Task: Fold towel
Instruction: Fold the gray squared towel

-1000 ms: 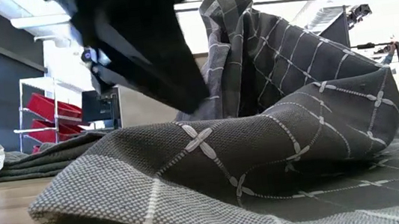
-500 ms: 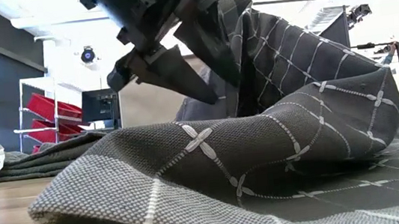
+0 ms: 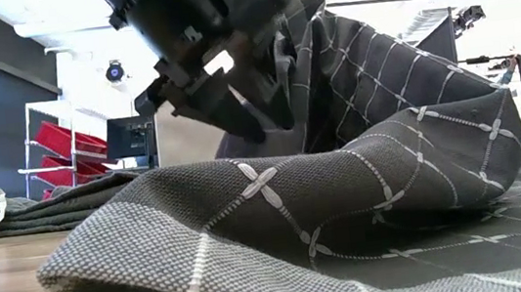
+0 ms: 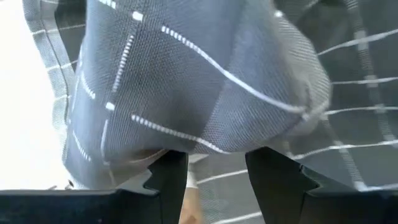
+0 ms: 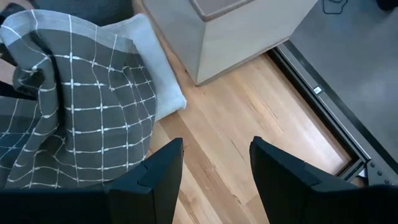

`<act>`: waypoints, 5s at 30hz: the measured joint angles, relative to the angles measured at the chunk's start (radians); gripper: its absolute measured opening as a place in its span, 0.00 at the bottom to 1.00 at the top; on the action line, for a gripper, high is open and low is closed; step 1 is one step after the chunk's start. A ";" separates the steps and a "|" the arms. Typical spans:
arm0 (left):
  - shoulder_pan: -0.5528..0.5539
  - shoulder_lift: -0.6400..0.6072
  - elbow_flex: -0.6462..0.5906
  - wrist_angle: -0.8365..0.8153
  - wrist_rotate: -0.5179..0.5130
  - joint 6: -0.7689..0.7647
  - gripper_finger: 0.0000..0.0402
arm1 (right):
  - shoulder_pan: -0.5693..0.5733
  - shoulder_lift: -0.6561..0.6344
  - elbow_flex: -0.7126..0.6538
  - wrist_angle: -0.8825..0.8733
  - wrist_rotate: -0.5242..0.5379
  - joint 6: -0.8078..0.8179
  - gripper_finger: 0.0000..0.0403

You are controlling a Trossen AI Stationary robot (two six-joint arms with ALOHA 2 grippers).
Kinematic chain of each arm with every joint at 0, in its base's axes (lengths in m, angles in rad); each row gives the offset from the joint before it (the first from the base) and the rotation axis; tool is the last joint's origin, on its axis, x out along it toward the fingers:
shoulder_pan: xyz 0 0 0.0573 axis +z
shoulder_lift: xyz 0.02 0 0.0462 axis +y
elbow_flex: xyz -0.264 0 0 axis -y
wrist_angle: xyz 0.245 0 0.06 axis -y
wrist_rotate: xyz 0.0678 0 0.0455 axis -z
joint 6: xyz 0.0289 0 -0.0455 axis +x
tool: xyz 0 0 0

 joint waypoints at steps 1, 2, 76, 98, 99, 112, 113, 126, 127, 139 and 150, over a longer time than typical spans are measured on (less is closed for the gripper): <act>0.003 0.003 0.000 0.001 0.003 0.005 0.35 | 0.000 0.000 0.000 0.002 -0.017 0.000 0.43; 0.006 0.005 0.000 0.002 0.006 0.009 0.35 | 0.000 0.000 0.000 0.006 -0.037 -0.001 0.43; -0.228 -0.195 -0.161 0.087 0.093 0.141 0.00 | -0.135 0.428 0.000 0.688 -0.359 -0.482 0.43; -0.252 -0.176 -0.161 0.049 0.100 0.005 0.08 | -0.126 0.519 0.000 0.815 -0.362 -0.491 0.43; -0.257 -0.176 -0.161 0.040 0.101 -0.006 0.08 | -0.126 0.519 0.000 0.815 -0.362 -0.492 0.43; -0.260 -0.176 -0.161 0.034 0.101 -0.018 0.07 | -0.115 0.387 0.063 0.756 -0.295 -0.387 0.00; -0.260 -0.176 -0.161 0.034 0.101 -0.018 0.07 | -0.115 0.378 0.079 0.763 -0.295 -0.399 0.01; -0.157 -0.175 -0.160 -0.019 0.077 0.138 0.08 | -0.117 0.363 0.135 0.702 -0.306 -0.424 0.06; -0.150 -0.175 -0.160 -0.020 0.078 0.152 0.08 | -0.117 0.367 0.126 0.694 -0.313 -0.416 0.07; -0.162 -0.178 -0.160 -0.027 0.280 0.277 0.04 | -0.112 0.471 0.048 0.662 -0.334 -0.425 0.33; -0.173 -0.179 -0.160 -0.031 0.386 0.324 0.00 | -0.091 0.592 0.048 0.666 -0.354 -0.540 0.55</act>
